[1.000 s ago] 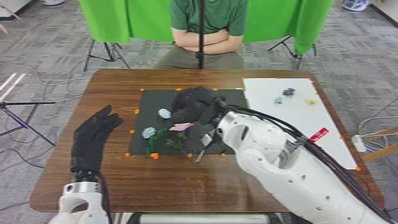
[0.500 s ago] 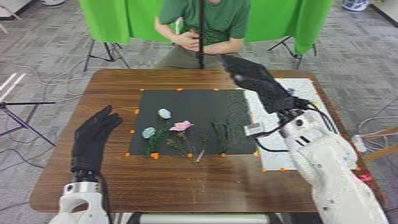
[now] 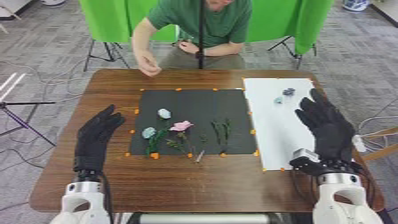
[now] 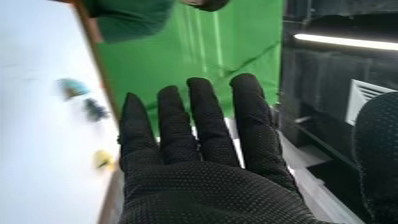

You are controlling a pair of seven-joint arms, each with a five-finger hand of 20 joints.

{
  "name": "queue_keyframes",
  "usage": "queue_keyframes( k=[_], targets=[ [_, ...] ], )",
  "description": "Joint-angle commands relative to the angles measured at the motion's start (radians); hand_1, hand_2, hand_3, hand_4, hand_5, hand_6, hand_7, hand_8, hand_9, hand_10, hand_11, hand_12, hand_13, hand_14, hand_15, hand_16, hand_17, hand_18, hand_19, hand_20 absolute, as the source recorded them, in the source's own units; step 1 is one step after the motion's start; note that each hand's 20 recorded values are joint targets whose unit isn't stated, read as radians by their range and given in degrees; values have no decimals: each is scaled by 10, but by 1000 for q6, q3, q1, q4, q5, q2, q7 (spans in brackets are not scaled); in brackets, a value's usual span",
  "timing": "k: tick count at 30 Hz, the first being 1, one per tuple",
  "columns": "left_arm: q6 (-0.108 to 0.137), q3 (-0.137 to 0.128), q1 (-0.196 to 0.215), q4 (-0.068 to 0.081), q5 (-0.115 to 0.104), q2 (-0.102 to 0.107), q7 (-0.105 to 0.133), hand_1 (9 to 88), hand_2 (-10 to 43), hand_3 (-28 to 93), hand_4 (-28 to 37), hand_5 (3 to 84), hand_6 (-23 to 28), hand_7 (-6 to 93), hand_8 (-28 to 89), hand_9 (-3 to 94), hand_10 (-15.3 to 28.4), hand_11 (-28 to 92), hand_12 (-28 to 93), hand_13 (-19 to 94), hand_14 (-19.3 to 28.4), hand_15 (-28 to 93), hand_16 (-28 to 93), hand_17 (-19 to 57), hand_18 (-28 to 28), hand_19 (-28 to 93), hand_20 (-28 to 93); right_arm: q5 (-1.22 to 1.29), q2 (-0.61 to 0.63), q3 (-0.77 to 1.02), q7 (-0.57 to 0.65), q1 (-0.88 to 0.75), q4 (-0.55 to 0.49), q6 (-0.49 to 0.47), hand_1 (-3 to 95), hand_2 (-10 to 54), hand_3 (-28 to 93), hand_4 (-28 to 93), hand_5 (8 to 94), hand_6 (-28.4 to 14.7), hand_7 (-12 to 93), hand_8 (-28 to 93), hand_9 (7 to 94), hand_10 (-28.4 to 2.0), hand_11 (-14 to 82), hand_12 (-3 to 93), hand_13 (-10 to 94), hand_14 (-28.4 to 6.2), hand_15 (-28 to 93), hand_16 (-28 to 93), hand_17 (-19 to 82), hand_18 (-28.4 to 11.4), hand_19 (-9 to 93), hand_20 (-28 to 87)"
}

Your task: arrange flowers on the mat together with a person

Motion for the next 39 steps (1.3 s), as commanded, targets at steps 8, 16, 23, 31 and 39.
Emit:
queue_keyframes(
  k=[8,16,23,31,39],
  targets=[
    [-25,7,-1,17,20,2,-9,260,6,691,-188,482,43,132,-57,460,137,182,137,365,186,221,18,69,137,110,195,28,-18,31,-1,-14,-9,-69,47,52,796,-174,435,2,108,-82,429,-141,52,140,310,-142,81,205,161,-150,84,255],
    [-23,7,2,15,19,-7,-9,261,6,690,-188,481,43,132,-57,459,137,181,136,363,186,222,19,68,137,109,194,33,-13,23,22,-18,-11,-51,57,59,789,-172,462,-1,113,-80,462,-143,59,148,353,-154,109,220,163,-160,116,271],
    [-20,1,12,10,8,-12,-14,260,7,690,-187,479,43,132,-57,458,137,184,137,363,185,222,19,67,137,109,194,39,-18,20,35,-26,-18,-28,65,63,785,-172,477,-2,121,-81,482,-146,64,156,381,-153,123,235,163,-166,142,281],
    [-18,-3,13,9,4,-11,-16,260,8,688,-186,480,42,133,-57,458,138,183,136,361,185,224,20,67,137,109,195,46,-19,19,33,-24,-19,-15,69,68,782,-171,487,-3,127,-83,497,-148,66,162,396,-153,126,245,165,-167,152,283],
    [-23,-4,10,9,4,-11,-19,259,8,688,-186,479,42,133,-57,457,138,183,135,360,184,226,19,67,137,109,194,47,-21,17,34,-31,-22,-12,71,69,783,-171,493,-3,132,-84,504,-148,67,168,410,-151,130,256,165,-167,160,285]
  ],
)
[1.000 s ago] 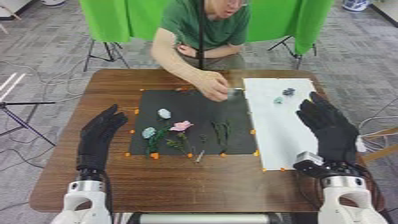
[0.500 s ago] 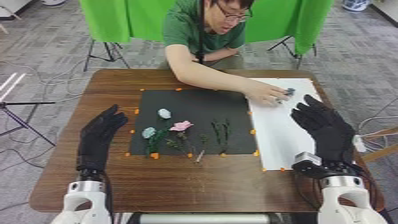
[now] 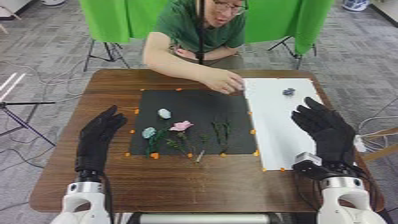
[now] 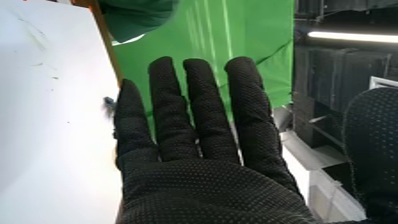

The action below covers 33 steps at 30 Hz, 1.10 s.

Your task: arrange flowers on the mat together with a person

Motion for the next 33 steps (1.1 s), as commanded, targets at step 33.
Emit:
queue_keyframes(
  k=[33],
  targets=[
    [-17,-7,4,7,-8,0,-13,258,9,685,-183,475,42,129,-58,452,138,181,134,356,184,225,19,64,136,104,194,-7,-2,-17,-4,-8,-2,14,77,62,791,-171,500,-3,139,-87,517,-148,69,176,422,-150,130,267,165,-168,172,286]
  ],
)
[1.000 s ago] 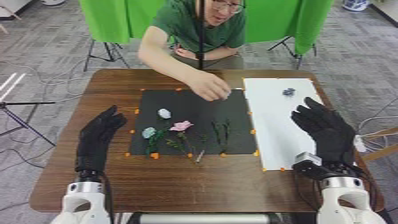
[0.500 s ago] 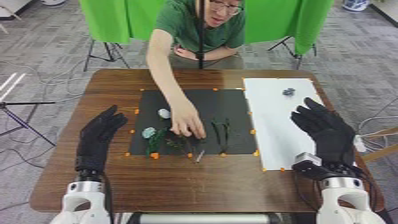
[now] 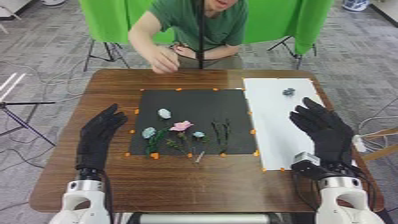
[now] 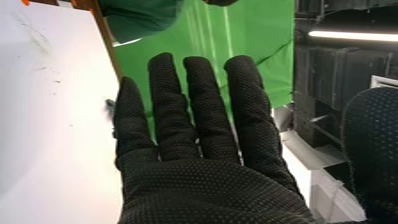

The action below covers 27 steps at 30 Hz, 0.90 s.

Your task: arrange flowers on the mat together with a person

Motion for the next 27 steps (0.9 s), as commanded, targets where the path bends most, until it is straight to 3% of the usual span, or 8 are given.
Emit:
queue_keyframes(
  k=[1,8,13,15,19,22,27],
  targets=[
    [-2,-6,17,2,-8,-6,-6,258,8,686,-183,475,42,129,-58,451,138,181,134,356,184,225,19,64,136,104,194,-8,-2,-8,-3,-8,-2,9,80,59,791,-171,500,-3,139,-87,517,-148,69,177,421,-150,130,267,166,-168,172,286],
    [3,-6,21,0,-9,-10,-6,260,9,684,-183,475,41,129,-58,451,137,181,133,355,184,225,19,64,136,104,194,-54,2,-4,-22,-10,-15,35,105,30,794,-170,502,-2,144,-88,519,-146,70,178,424,-145,131,266,168,-166,173,286],
    [2,-8,21,0,-9,-5,-13,258,9,684,-182,475,41,129,-58,450,136,181,133,355,184,226,19,64,136,104,194,-269,80,12,-37,60,-17,96,151,-15,792,-173,506,0,154,-93,519,-146,70,180,432,-137,133,262,175,-163,207,312],
    [2,-6,15,2,-9,-2,-13,258,9,684,-182,475,41,129,-58,450,136,181,134,354,184,226,19,64,136,103,194,-433,141,8,8,115,-14,156,183,-47,786,-173,506,0,159,-95,516,-146,70,182,442,-133,137,260,179,-164,255,339],
    [1,-4,12,2,-6,5,-11,257,9,684,-182,474,41,130,-58,449,136,181,134,355,184,225,19,64,136,104,194,-835,304,-58,216,278,34,249,237,-81,769,-172,505,-4,163,-97,510,-142,79,184,473,-131,144,256,190,-162,365,387],
    [4,-4,16,-2,-5,5,-10,257,8,685,-182,474,41,131,-57,449,136,181,135,355,183,225,20,64,136,104,194,-1031,394,-105,336,404,92,197,276,-94,764,-183,499,-10,158,-91,512,-135,100,186,521,-126,158,255,196,-168,474,406],
    [7,-1,26,-7,0,2,-7,257,7,686,-182,475,42,132,-56,450,136,182,136,356,184,227,20,64,135,103,194,-1231,500,-220,453,599,236,39,308,-95,754,-203,498,-12,160,-91,528,-138,133,197,560,-129,205,270,212,-181,554,430]
  ],
)
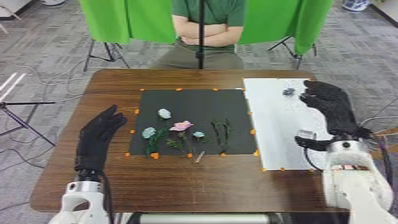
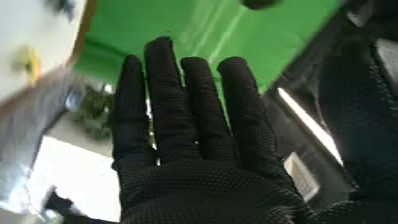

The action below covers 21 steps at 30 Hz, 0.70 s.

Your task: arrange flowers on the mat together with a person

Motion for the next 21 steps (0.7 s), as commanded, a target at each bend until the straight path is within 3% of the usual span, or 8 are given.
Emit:
queue_keyframes(
  k=[1,8,13,21],
  targets=[
    [2,4,13,-3,5,-1,-9,257,6,686,-182,475,42,132,-57,450,136,182,136,355,183,227,20,64,135,103,194,-600,207,-102,138,365,177,-271,314,-95,756,-209,499,-12,158,-91,529,-139,136,199,566,-128,220,270,216,-183,567,434],
    [9,5,22,-10,4,-1,-9,257,5,689,-185,476,42,131,-57,451,136,182,137,356,183,227,20,64,135,103,193,-783,252,-296,200,548,379,-412,328,-95,755,-234,519,-3,155,-89,564,-141,163,211,602,-133,292,261,257,-181,601,451],
    [12,9,26,-12,4,-10,-4,256,5,689,-186,476,42,131,-56,452,136,181,137,355,183,227,21,64,135,103,193,-799,233,-341,214,613,466,-514,343,-95,735,-244,539,6,149,-90,625,-151,168,209,673,-115,325,261,306,-191,650,476],
    [10,13,27,-12,2,-10,-8,256,4,690,-188,477,43,129,-56,452,137,180,137,355,184,225,21,63,136,103,193,-796,186,-348,206,641,591,-545,360,-95,710,-237,580,24,152,-99,711,-135,174,210,753,-97,347,280,352,-197,713,509]
  ],
)
